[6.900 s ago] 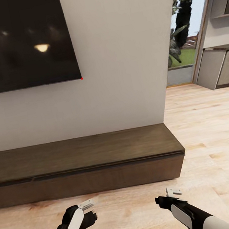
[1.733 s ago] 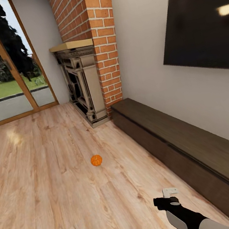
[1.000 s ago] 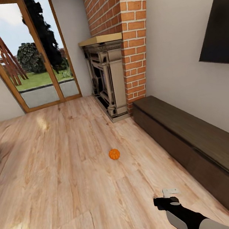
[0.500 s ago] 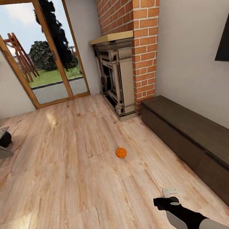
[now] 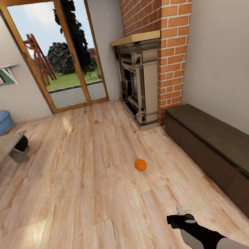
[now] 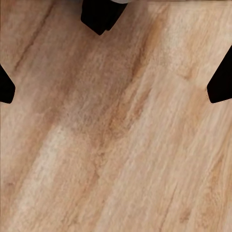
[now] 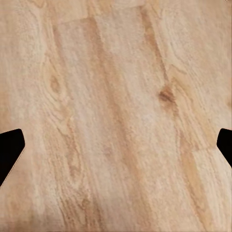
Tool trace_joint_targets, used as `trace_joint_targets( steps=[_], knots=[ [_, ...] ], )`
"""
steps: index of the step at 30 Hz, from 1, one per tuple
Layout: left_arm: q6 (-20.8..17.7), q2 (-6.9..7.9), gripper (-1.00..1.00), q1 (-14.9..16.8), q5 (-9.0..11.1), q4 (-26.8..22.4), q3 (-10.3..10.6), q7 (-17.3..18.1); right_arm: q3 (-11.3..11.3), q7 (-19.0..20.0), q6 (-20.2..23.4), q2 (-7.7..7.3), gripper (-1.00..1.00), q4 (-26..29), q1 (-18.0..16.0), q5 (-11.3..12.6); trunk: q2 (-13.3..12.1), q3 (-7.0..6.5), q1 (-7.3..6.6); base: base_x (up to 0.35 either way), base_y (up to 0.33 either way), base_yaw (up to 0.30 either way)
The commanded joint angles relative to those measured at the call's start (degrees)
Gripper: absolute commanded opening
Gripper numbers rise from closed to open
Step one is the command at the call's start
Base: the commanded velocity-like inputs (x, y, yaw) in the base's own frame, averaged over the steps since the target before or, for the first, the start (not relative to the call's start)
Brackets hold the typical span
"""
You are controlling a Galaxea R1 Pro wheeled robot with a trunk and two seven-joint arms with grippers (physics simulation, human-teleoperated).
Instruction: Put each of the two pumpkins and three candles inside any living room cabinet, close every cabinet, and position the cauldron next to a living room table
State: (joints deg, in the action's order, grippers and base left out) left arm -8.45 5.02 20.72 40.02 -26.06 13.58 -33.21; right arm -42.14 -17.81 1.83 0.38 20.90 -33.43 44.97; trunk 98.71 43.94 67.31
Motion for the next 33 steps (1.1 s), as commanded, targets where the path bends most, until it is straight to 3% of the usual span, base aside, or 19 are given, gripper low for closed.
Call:
trace_joint_targets(
  steps=[1,10,19,28,33],
  knots=[
    [-0.3,0.08,1.0,0.0,0.2,-0.1,0.5,-0.5,-0.5,-0.5,0.2,-0.04,1.0,0.1,-0.1,0.3,0.0,0.05,0.0,0.0,0.0,0.119],
    [-0.3,0.08,1.0,0.0,0.2,-0.1,0.5,-0.5,-0.5,-0.5,0.2,0.1,1.0,0.1,-0.1,0.3,0.0,0.05,0.0,0.04,0.0,0.023],
    [-0.3,0.15,1.0,0.0,0.2,-0.1,0.5,-0.5,-0.5,-0.5,0.2,0.23,1.0,0.1,-0.1,0.3,0.0,0.05,0.0,0.297,0.018,0.007],
    [-0.3,0.1,1.0,0.0,0.2,-0.1,0.5,-0.5,-0.5,-0.5,0.2,0.32,1.0,0.1,-0.1,0.3,0.0,0.05,0.0,0.324,0.073,0.241],
    [-0.3,0.08,1.0,0.0,0.2,-0.1,0.5,-0.5,-1.1,-0.5,0.2,0.32,1.0,0.1,-0.1,0.2,0.0,0.05,0.0,0.105,0.008,0.122]
  ],
)
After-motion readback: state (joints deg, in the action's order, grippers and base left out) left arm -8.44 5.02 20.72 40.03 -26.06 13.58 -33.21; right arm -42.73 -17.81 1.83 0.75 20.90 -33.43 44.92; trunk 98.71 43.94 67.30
